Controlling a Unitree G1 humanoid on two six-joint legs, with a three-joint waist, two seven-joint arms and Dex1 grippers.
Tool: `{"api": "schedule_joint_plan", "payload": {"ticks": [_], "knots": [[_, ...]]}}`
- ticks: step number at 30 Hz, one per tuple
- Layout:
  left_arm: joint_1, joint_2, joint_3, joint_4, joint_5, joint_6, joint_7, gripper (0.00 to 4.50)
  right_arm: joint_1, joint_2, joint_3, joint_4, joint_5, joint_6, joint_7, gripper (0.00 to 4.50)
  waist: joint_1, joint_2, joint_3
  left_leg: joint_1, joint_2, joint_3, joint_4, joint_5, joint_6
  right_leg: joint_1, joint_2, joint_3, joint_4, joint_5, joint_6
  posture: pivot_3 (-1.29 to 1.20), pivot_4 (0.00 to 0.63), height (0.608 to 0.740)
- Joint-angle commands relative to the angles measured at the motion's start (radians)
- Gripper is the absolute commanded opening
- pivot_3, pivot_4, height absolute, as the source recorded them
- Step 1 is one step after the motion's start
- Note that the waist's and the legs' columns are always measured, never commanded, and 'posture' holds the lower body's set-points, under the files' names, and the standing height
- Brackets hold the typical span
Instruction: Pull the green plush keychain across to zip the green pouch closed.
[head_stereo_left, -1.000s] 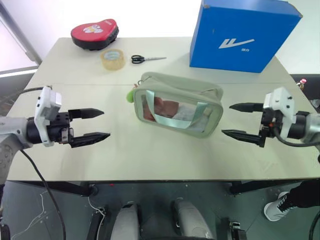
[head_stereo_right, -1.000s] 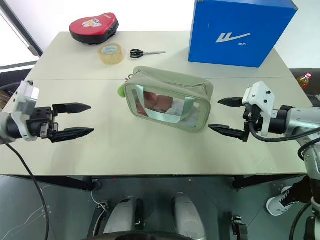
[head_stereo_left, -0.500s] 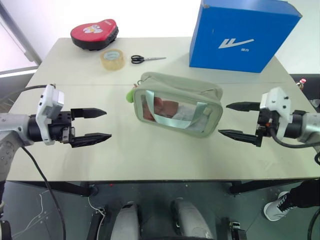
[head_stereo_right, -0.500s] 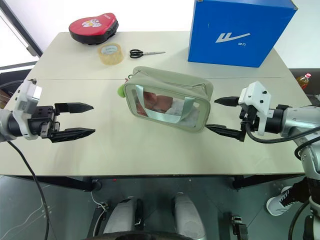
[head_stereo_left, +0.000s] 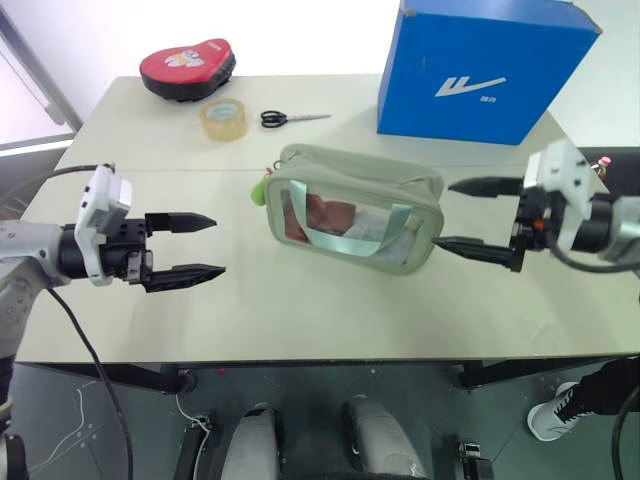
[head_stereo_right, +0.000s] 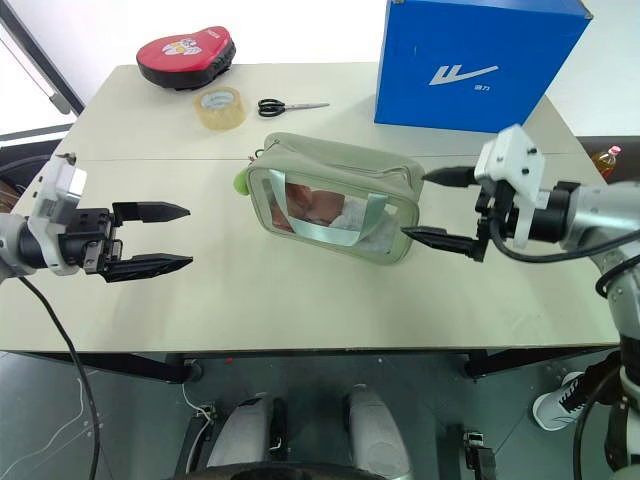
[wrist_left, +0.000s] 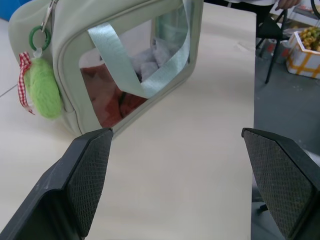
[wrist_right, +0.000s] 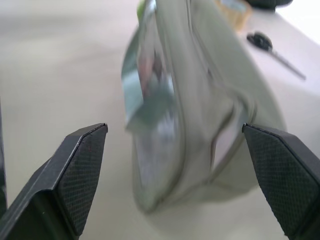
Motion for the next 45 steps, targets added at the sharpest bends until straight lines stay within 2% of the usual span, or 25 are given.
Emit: {"api": "schedule_joint_plan", "payload": {"ticks": [1,5,9,14,18,21,28,30,39,45], "knots": [[-0.032,-0.015,-0.017,0.013,0.012,-0.029,-0.007,4.40,-0.143,-0.037,0.072,-0.025,0.015,0.081,-0.021,4.50,0.000,0.000,0.000,0.000,0.000,0.000,0.000,0.000,0.000,0.000,0.000,0.000,0.000,0.000,0.000,0.00,0.150,0.737],[-0.062,-0.042,-0.053,0.039,0.029,-0.049,-0.015,4.40,-0.383,0.014,0.319,0.042,-0.064,0.258,-0.061,4.50,-0.004,0.000,0.000,0.001,0.000,0.001,0.001,0.000,0.000,-0.001,0.000,0.001,0.002,0.000,0.000,0.00,0.150,0.737],[-0.091,-0.056,-0.076,0.058,0.040,-0.057,-0.022,4.40,-0.557,0.089,0.516,0.120,-0.136,0.378,-0.049,4.50,-0.001,0.000,0.000,-0.001,0.000,0.002,0.001,0.000,0.000,-0.003,0.000,0.002,0.003,0.000,0.000,0.00,0.150,0.737],[-0.083,-0.064,-0.076,0.055,0.046,-0.059,-0.027,4.40,-0.679,0.191,0.651,0.216,-0.223,0.429,-0.070,4.50,-0.001,0.000,0.000,-0.005,0.001,0.002,0.001,0.000,0.000,-0.008,-0.001,0.002,0.003,0.000,0.000,0.00,0.150,0.737],[-0.067,-0.066,-0.068,0.043,0.044,-0.054,-0.022,4.40,-0.704,0.241,0.679,0.245,-0.260,0.417,-0.064,4.50,0.001,0.000,0.000,-0.006,0.001,0.002,0.001,0.000,0.000,-0.009,-0.001,0.001,0.003,0.000,0.000,0.00,0.150,0.737],[-0.060,-0.066,-0.064,0.038,0.043,-0.052,-0.020,4.50,-0.701,0.272,0.690,0.238,-0.270,0.408,-0.051,3.59,0.000,0.000,0.000,-0.006,0.001,0.002,0.001,0.000,0.000,-0.009,-0.001,0.001,0.003,0.000,0.000,0.00,0.150,0.737],[-0.055,-0.064,-0.060,0.035,0.041,-0.050,-0.016,4.50,-0.677,0.300,0.698,0.230,-0.318,0.351,-0.038,0.07,-0.003,0.000,0.000,-0.005,0.001,0.002,0.001,0.000,0.000,-0.009,-0.001,0.001,0.004,0.000,0.000,0.00,0.150,0.737],[-0.055,-0.064,-0.060,0.034,0.040,-0.049,-0.015,4.50,-0.672,0.307,0.686,0.232,-0.330,0.314,-0.035,0.03,-0.003,0.000,0.000,-0.005,0.001,0.002,0.001,0.000,0.000,-0.009,-0.001,0.001,0.004,0.000,0.000,0.00,0.150,0.737],[-0.059,-0.057,-0.054,0.038,0.040,-0.050,-0.015,4.50,-0.584,0.310,0.605,0.269,-0.361,-0.148,0.114,0.03,-0.004,0.000,0.000,-0.005,0.001,0.002,0.001,0.000,0.000,-0.009,-0.001,0.001,0.004,0.000,0.000,0.00,0.150,0.737],[-0.039,-0.040,-0.032,0.025,0.036,-0.042,-0.014,4.50,-0.526,0.297,0.594,0.255,-0.372,-0.250,0.197,0.03,-0.003,0.000,0.000,-0.005,0.001,0.001,0.001,0.000,0.000,-0.008,-0.001,0.000,0.004,0.000,0.000,0.00,0.150,0.737]]}}
